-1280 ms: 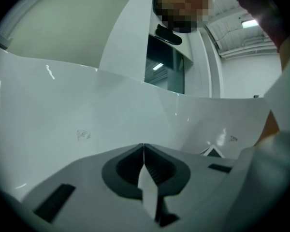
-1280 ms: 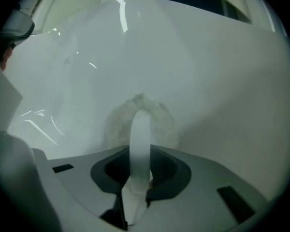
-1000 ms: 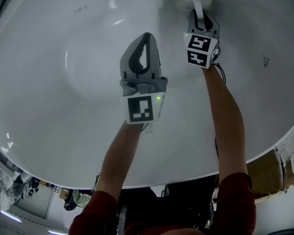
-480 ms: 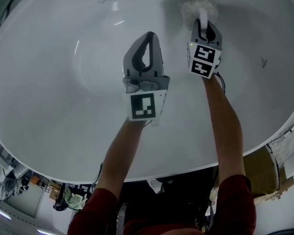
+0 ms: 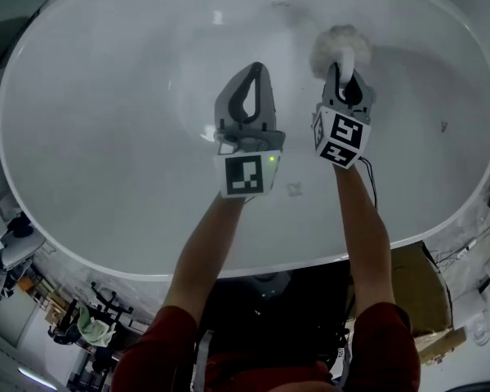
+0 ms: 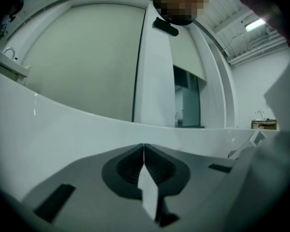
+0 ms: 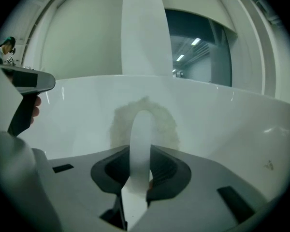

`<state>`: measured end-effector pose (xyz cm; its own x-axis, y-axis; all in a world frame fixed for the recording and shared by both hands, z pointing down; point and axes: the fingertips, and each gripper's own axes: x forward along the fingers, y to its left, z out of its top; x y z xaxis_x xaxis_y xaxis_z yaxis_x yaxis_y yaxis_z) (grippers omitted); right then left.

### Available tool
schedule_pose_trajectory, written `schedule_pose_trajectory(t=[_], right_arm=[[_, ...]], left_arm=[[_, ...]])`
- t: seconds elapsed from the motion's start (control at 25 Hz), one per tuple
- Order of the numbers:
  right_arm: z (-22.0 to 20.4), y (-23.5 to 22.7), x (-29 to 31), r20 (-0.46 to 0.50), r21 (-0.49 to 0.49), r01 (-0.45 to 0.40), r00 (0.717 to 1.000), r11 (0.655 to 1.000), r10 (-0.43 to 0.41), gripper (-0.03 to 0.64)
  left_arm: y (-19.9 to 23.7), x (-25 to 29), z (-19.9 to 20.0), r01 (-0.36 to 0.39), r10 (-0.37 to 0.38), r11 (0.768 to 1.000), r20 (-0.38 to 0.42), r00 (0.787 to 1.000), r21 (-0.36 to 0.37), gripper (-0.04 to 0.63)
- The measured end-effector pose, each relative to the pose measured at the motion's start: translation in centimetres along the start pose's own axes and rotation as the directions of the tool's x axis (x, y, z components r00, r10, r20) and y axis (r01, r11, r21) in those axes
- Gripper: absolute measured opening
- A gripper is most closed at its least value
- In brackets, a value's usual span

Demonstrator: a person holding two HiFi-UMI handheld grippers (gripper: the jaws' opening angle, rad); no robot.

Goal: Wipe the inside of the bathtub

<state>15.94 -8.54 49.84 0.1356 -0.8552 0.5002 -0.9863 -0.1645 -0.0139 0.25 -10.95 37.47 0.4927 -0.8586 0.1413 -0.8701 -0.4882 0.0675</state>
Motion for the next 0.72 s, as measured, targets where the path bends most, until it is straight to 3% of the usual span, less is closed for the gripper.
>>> schedule_pose_trajectory(t=[0.4,0.56,0.72], right_arm=[[9.8,17.5,-9.0,0.112,-0.029,-0.122,0.986,0.992,0.125,0.091],[12.2,25.5,-11.4,0.141,-0.064,-0.19,0.97,0.98,0.198,0.091],[12.8,30.4,-12.3,0.145,-0.097,-0.231,0.959,0.968,0.244,0.091]], left_arm=[[14.5,-10.1,8.4,-0.149,0.149,0.989,0.028,0.988,0.002,0.015],[20.5,-14.1,10.5,-0.212,0.21,0.977,0.042,0.977,0.029,0.015],[24.1,-16.7,11.3,-0.256,0.254,0.967,0.054,0.966,0.02,0.015]])
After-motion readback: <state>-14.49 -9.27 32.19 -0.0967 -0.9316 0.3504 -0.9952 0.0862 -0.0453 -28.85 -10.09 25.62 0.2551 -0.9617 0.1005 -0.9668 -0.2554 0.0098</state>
